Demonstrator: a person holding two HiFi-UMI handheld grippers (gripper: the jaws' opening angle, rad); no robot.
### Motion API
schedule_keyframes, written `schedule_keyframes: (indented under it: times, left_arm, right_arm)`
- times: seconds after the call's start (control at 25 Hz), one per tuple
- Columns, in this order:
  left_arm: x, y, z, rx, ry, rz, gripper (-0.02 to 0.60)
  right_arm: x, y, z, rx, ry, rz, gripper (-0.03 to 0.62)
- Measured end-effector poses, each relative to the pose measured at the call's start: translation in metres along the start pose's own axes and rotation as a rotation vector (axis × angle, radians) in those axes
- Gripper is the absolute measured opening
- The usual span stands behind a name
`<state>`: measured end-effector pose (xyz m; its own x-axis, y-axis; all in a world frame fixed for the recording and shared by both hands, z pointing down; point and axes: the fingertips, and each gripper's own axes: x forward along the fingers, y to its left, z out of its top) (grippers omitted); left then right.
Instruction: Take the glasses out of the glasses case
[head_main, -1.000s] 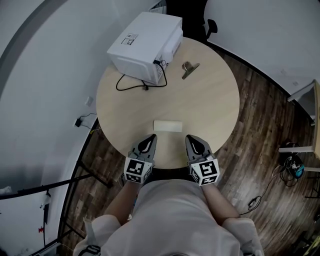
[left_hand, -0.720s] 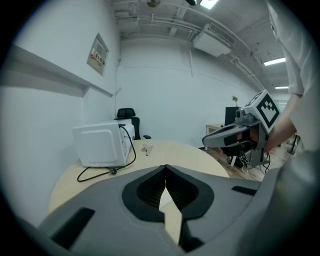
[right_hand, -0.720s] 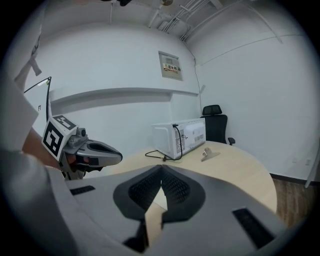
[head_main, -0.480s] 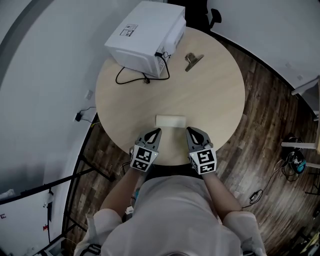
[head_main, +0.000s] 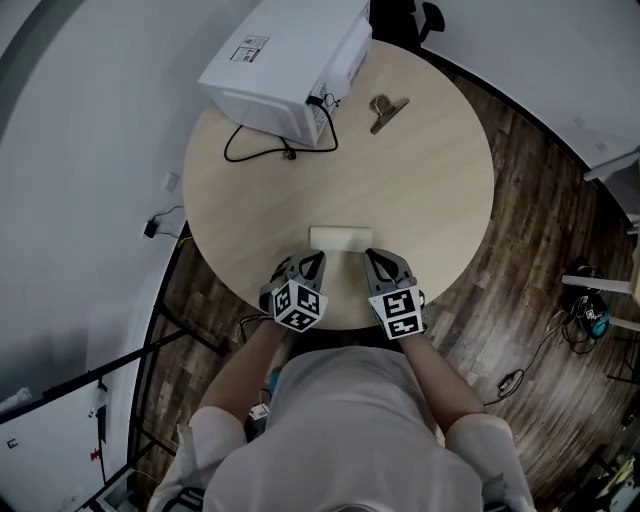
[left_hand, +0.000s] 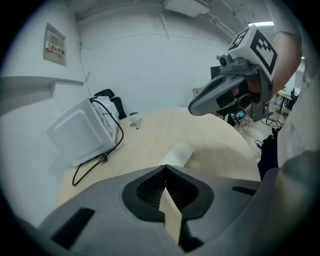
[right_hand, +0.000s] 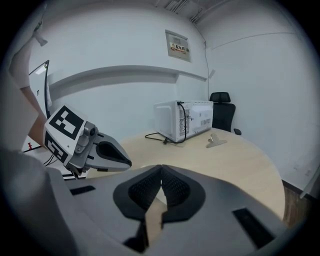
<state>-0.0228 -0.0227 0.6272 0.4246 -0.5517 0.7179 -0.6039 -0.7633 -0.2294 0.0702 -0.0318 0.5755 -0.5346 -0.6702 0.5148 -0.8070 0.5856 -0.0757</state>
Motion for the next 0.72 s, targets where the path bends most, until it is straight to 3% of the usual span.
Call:
schedule_keyframes:
  times: [0.36,0.72]
  left_arm:
    - [0.026,-0.003,-0.024,0.092,0.111,-0.022,0.008]
    - [0.047,-0.009,-0.040,0.266,0.214,-0.008,0.008]
  right_arm:
    - [0.023,0.004,-0.024,-0.013,0.078,0.024,0.012]
    - [0.031,0.007,-0.033,0.027,0.103,0.020,0.012]
